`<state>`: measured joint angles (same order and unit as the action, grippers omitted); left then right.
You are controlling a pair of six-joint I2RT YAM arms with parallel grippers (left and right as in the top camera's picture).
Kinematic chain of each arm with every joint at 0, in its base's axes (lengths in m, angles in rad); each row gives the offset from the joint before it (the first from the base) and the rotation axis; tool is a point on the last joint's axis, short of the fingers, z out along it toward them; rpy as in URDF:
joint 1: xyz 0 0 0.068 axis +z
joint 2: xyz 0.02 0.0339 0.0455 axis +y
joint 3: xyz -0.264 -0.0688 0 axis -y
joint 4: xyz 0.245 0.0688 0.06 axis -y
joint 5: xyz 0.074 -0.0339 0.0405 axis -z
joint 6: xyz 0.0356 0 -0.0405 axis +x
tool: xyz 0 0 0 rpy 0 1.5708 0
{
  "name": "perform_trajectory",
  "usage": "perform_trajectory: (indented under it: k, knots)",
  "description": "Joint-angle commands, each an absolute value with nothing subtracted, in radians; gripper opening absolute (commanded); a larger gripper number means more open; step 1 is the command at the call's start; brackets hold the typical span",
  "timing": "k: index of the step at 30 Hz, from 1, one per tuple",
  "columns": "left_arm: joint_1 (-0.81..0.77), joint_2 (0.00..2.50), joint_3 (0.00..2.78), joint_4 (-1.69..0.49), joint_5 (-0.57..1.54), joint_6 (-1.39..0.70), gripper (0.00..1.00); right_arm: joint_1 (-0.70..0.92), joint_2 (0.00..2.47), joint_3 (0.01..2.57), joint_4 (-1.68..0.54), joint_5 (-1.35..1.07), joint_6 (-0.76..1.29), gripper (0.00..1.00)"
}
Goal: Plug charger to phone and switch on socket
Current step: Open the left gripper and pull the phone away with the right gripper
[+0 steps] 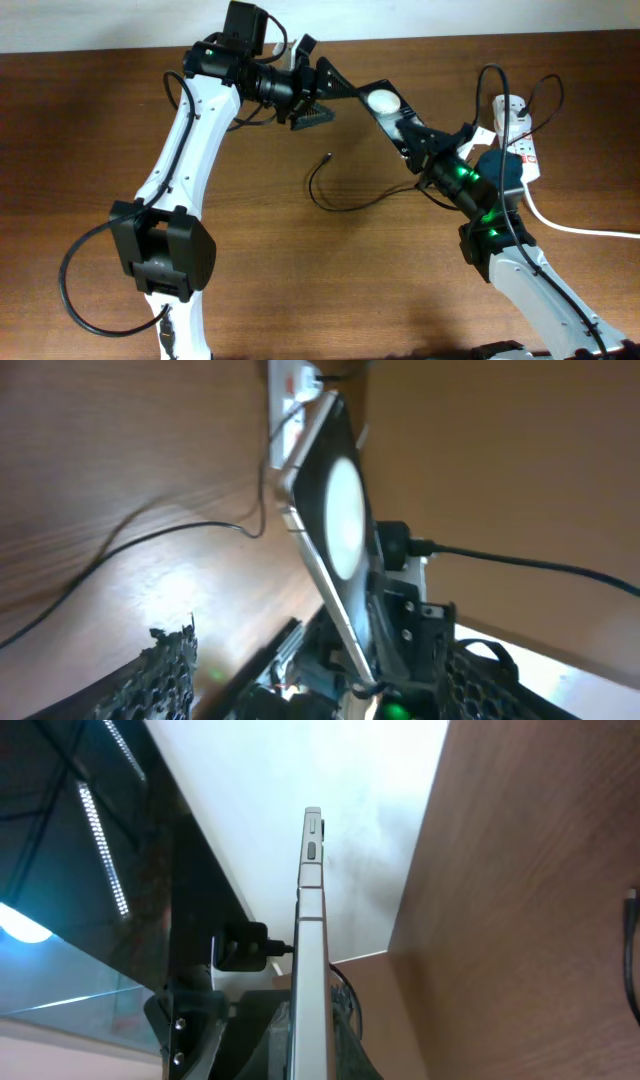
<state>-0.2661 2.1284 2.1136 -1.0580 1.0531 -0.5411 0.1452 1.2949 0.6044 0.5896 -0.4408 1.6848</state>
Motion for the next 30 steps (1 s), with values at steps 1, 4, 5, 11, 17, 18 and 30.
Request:
perform_trajectory:
  k: [1, 4, 5, 11, 17, 18, 30]
  knots:
    - [-0.259, 2.131, 2.129, -1.039, 1.145, -0.554, 0.79, 0.152, 1.276, 0.625, 0.619, -0.409, 1.727, 0.04]
    - [-0.259, 2.131, 2.129, -1.002, 1.149, -0.591, 0.77, 0.186, 1.276, 0.633, 0.626, -0.349, 1.745, 0.04]
    - [-0.26, 2.131, 2.129, -0.995, 1.148, -0.603, 0.77, 0.207, 1.276, 0.64, 0.626, -0.323, 1.745, 0.04]
    - [-0.259, 2.131, 2.129, -0.995, 1.148, -0.614, 0.75, 0.331, 1.282, 0.69, 0.625, -0.134, 1.744, 0.04]
    - [-0.259, 2.131, 2.129, -0.995, 1.148, -0.627, 0.66, 0.397, 1.327, 0.726, 0.626, -0.06, 1.745, 0.04]
    - [-0.259, 2.131, 2.129, -0.995, 1.148, -0.641, 0.66, 0.403, 1.332, 0.726, 0.626, -0.052, 1.745, 0.04]
    - [-0.26, 2.131, 2.129, -0.896, 1.148, -0.762, 0.64, 0.469, 1.355, 0.76, 0.656, 0.015, 1.813, 0.04]
